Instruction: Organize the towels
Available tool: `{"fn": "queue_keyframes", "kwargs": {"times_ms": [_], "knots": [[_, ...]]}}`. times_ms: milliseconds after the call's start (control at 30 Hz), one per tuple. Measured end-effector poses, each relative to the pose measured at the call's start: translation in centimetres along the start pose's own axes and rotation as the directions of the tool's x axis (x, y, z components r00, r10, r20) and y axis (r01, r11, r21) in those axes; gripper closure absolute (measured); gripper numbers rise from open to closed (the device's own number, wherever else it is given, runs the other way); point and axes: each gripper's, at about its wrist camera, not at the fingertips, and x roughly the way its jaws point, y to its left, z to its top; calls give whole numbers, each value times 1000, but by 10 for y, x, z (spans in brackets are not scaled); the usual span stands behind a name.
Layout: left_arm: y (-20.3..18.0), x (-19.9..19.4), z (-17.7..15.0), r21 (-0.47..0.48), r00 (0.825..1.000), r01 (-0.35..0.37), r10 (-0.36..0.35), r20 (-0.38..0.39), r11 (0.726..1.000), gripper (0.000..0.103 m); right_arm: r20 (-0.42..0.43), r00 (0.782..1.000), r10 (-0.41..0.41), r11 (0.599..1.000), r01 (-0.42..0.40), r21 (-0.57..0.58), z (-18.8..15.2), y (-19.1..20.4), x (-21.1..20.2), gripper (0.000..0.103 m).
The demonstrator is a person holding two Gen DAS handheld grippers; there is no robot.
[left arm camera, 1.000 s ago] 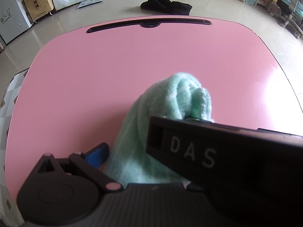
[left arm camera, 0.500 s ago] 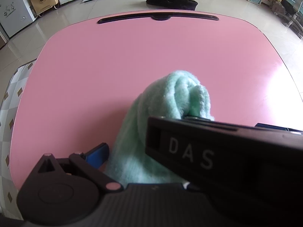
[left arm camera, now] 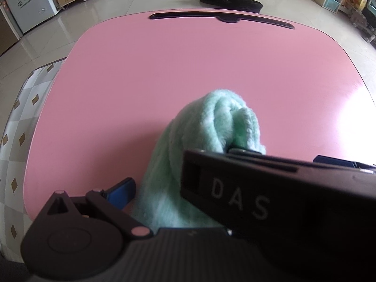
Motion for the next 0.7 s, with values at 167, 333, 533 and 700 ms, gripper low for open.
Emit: {"fn": "queue_keyframes", "kwargs": {"times_ms": [167,333,533,700], "knots": [[9,1,0,-21,1000,-9,9,-1,1000,0,-3,1000,19,1000,-19,-18,0,8,3,9],[19,0,0,-53,1000,-21,21,0,998,0,-8,999,37,999,-37,-24,-1,17,6,9],[30,-1,-1,-81,999,-32,32,2,996,0,-11,998,58,998,-58,-35,1,26,9,9],[41,-1,0,-118,999,-46,47,4,992,0,-10,997,77,995,-78,-63,3,36,12,9]]}}
